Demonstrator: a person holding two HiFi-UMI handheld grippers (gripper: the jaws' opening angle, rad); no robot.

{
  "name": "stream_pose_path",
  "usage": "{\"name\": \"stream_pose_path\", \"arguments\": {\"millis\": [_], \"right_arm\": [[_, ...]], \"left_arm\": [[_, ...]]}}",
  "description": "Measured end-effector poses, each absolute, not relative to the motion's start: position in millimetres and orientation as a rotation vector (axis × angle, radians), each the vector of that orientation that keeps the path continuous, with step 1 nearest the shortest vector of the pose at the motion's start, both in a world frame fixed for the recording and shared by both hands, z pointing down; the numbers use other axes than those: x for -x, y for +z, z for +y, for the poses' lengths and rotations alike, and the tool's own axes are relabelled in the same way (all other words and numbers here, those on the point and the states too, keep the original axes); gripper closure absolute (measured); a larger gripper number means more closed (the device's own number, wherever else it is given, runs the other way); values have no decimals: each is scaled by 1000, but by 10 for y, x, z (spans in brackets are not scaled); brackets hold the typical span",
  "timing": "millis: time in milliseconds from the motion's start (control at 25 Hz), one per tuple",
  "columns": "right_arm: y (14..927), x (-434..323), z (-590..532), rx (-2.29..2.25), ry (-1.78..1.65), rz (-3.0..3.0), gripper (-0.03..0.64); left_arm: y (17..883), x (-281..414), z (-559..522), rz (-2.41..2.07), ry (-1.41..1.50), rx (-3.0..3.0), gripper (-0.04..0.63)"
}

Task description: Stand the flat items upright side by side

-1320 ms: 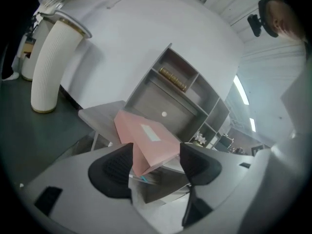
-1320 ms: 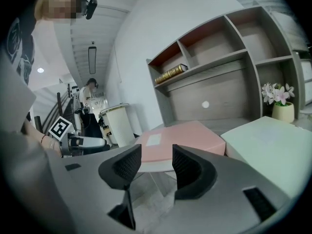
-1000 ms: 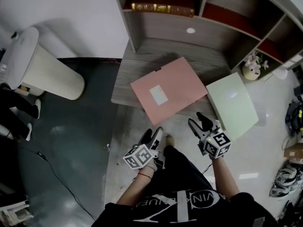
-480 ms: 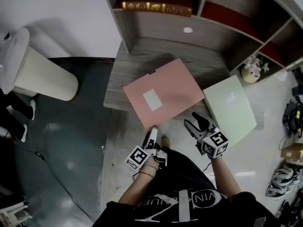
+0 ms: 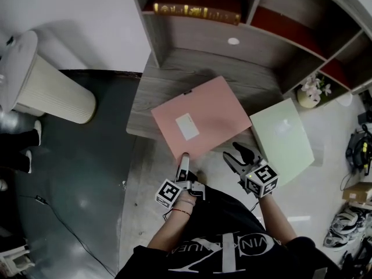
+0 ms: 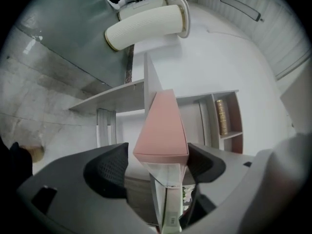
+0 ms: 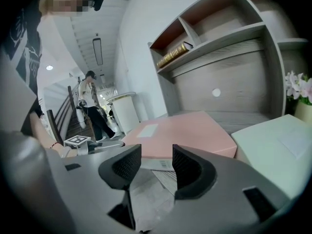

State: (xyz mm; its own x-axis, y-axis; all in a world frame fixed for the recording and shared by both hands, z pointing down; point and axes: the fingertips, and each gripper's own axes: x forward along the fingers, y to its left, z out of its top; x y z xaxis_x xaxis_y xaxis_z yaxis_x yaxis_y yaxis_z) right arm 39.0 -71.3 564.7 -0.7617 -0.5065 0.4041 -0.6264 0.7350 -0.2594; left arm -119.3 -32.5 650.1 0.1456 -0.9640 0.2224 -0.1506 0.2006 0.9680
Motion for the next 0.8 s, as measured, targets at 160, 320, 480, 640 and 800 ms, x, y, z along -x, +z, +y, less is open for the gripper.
{"name": "stream_pose_path", "arguments": {"millis": [160, 320, 480, 640, 800], "right_arm": [[5634, -361, -722, -865, 547, -2634, 410], [5616, -345, -738, -864, 529, -2637, 410], [5593, -362, -782, -896, 478, -2628, 402], [5531, -378, -839, -945, 431, -2625, 379], [5526, -334, -905, -933, 387, -2618, 358]], "left_arm": [[6499, 1183, -359, -1267, -926, -1171, 232], [6389, 1246, -384, -1289, -926, -1208, 285], [6229, 1395, -406, -1339, -897, -1245, 290], [5981, 1586, -451, -1404, -855, -1310, 291], [5730, 1757, -543, -1463, -822, -1378, 296]]}}
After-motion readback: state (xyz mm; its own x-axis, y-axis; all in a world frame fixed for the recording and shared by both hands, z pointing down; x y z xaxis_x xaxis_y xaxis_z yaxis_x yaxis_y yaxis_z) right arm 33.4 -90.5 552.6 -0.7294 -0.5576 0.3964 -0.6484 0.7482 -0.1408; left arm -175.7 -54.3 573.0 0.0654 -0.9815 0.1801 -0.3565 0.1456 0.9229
